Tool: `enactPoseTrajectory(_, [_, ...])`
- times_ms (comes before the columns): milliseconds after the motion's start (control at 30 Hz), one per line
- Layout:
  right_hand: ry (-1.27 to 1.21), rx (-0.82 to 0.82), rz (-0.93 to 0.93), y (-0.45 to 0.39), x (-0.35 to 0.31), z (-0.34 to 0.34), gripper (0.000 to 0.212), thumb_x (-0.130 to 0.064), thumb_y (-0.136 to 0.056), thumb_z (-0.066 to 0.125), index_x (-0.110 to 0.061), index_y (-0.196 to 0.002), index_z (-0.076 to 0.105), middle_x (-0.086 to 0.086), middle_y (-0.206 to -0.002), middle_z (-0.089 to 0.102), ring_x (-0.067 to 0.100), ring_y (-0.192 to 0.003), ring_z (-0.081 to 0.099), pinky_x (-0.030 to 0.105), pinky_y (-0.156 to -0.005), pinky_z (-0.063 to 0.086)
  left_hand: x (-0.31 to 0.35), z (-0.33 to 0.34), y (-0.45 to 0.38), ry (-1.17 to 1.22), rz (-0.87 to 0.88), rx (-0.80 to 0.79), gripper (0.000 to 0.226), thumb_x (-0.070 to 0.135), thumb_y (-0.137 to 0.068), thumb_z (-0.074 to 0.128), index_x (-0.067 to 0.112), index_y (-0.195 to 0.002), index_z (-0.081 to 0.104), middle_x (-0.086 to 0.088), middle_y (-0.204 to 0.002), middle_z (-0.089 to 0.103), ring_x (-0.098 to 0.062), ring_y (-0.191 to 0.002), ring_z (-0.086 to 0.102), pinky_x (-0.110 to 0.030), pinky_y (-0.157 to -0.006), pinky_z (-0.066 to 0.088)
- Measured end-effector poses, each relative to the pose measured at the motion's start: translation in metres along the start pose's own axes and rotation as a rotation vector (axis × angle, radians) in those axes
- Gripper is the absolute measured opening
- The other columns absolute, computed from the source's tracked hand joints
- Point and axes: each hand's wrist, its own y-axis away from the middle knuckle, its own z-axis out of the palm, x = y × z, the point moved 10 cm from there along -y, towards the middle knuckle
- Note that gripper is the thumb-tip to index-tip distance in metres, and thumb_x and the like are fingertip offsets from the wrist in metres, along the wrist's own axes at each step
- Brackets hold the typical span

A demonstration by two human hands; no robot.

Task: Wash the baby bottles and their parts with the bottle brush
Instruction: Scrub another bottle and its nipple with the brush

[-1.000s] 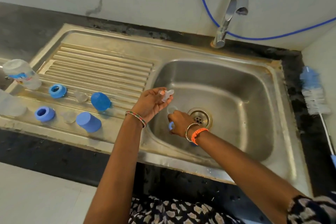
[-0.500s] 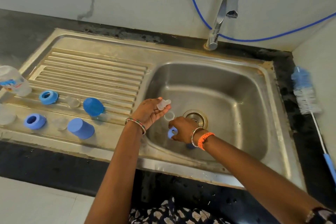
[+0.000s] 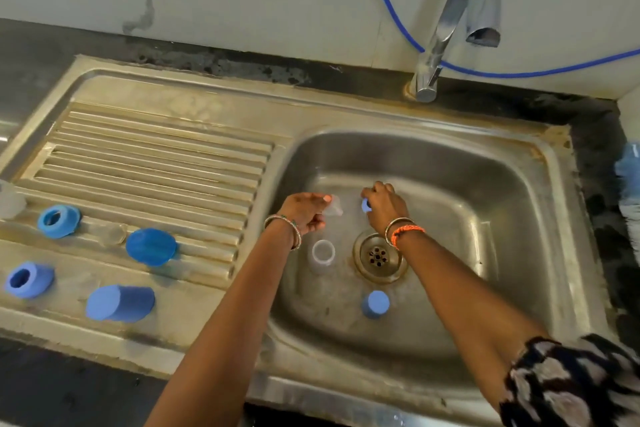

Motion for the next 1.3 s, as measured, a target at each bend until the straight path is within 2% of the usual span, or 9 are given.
enactPoseTrajectory(200, [-0.292, 0.112, -0.205, 0.011, -0.032, -0.024, 0.071, -0.02, -0.074, 0.065, -0.021, -0.141, 0.039, 0.006, -0.133, 0.043, 0.024, -0.122, 0.04, 0.037, -0.099, 0.037, 0.002, 0.006, -0.036, -0.21, -0.025, 0.049, 0.023, 0.01, -0.093, 0.058, 0.018, -0.072, 0.051, -0.002, -0.062, 0.05, -0.01, -0.051, 0.043, -0.019, -0.047, 0.037])
enactPoseTrajectory(333, [-0.665, 0.178, -0.307, 0.018, -0.053, -0.03, 0.037, -0.004, -0.082, 0.063, -0.009, -0.119, 0.064, 0.008, -0.113, 0.059, 0.016, -0.101, 0.057, 0.028, -0.089, 0.049, -0.005, 0.016, -0.047, -0.263, -0.08, -0.028, 0.024, 0.006, -0.095, 0.051, 0.017, -0.074, 0.049, -0.003, -0.07, 0.054, -0.008, -0.053, 0.052, -0.02, -0.054, 0.042])
enactPoseTrajectory(500, [-0.386, 0.089, -0.125, -0.008, -0.047, 0.004, 0.029, 0.0, -0.084, 0.055, -0.003, -0.111, 0.065, 0.016, -0.113, 0.062, 0.033, -0.107, 0.057, 0.037, -0.089, 0.044, 0.002, -0.002, -0.045, -0.186, -0.033, 0.027, 0.027, -0.006, -0.094, 0.04, 0.015, -0.108, 0.05, -0.002, -0.075, 0.049, -0.011, -0.062, 0.045, -0.022, -0.056, 0.042])
enactPoseTrajectory(633, [-0.181, -0.036, -0.247, -0.003, -0.075, 0.032, 0.027, 0.011, -0.074, 0.05, 0.003, -0.094, 0.065, 0.026, -0.097, 0.06, 0.044, -0.091, 0.058, 0.044, -0.075, 0.049, 0.013, -0.001, -0.015, -0.037, 0.016, -0.049, 0.026, -0.008, -0.094, 0.038, 0.011, -0.103, 0.053, -0.003, -0.084, 0.056, -0.011, -0.069, 0.051, -0.019, -0.057, 0.045])
enactPoseTrajectory(833, [-0.354, 0.036, -0.221, 0.04, -0.064, -0.025, 0.047, -0.004, -0.076, 0.059, -0.015, -0.122, 0.058, 0.005, -0.125, 0.053, 0.024, -0.114, 0.048, 0.028, -0.086, 0.041, 0.02, -0.009, 0.025, 0.108, 0.078, -0.108, 0.019, -0.004, -0.094, 0.045, 0.009, -0.1, 0.058, -0.008, -0.09, 0.063, -0.019, -0.082, 0.06, -0.028, -0.078, 0.049])
enactPoseTrajectory(967, [-0.27, -0.139, -0.375, 0.084, -0.094, -0.013, 0.074, -0.04, -0.07, 0.073, -0.033, -0.136, 0.04, 0.002, -0.136, 0.043, 0.025, -0.121, 0.044, 0.041, -0.092, 0.046, 0.012, -0.015, 0.036, 0.093, 0.082, 0.02, 0.029, -0.005, -0.094, 0.04, 0.015, -0.082, 0.056, -0.003, -0.081, 0.062, -0.013, -0.071, 0.055, -0.024, -0.061, 0.047])
enactPoseTrajectory(1067, [-0.136, -0.264, -0.387, 0.088, -0.107, 0.023, 0.072, -0.038, -0.077, 0.072, -0.031, -0.14, 0.038, 0.005, -0.14, 0.042, 0.029, -0.126, 0.044, 0.043, -0.097, 0.045, 0.006, -0.023, 0.041, 0.113, 0.102, 0.076, 0.028, -0.007, -0.094, 0.042, 0.013, -0.077, 0.053, -0.005, -0.072, 0.056, -0.012, -0.06, 0.048, -0.019, -0.047, 0.039])
enactPoseTrajectory(1200, [-0.353, 0.078, -0.265, 0.088, -0.093, -0.031, 0.054, -0.023, -0.08, 0.072, -0.018, -0.13, 0.054, 0.007, -0.127, 0.058, 0.028, -0.116, 0.055, 0.038, -0.096, 0.044, -0.004, -0.038, 0.046, 0.058, 0.084, 0.148, 0.023, 0.002, -0.094, 0.048, 0.018, -0.078, 0.051, -0.001, -0.062, 0.051, -0.007, -0.048, 0.046, -0.019, -0.046, 0.041])
enactPoseTrajectory(1300, [-0.713, 0.451, -0.138, 0.126, -0.062, -0.105, 0.047, -0.021, -0.073, 0.077, -0.016, -0.117, 0.061, 0.0, -0.113, 0.065, 0.015, -0.1, 0.059, 0.026, -0.086, 0.049, -0.016, -0.009, 0.064, 0.131, -0.02, 0.001, 0.019, 0.025, -0.095, 0.054, 0.016, -0.079, 0.05, -0.002, -0.057, 0.05, -0.012, -0.047, 0.046, -0.029, -0.057, 0.047])
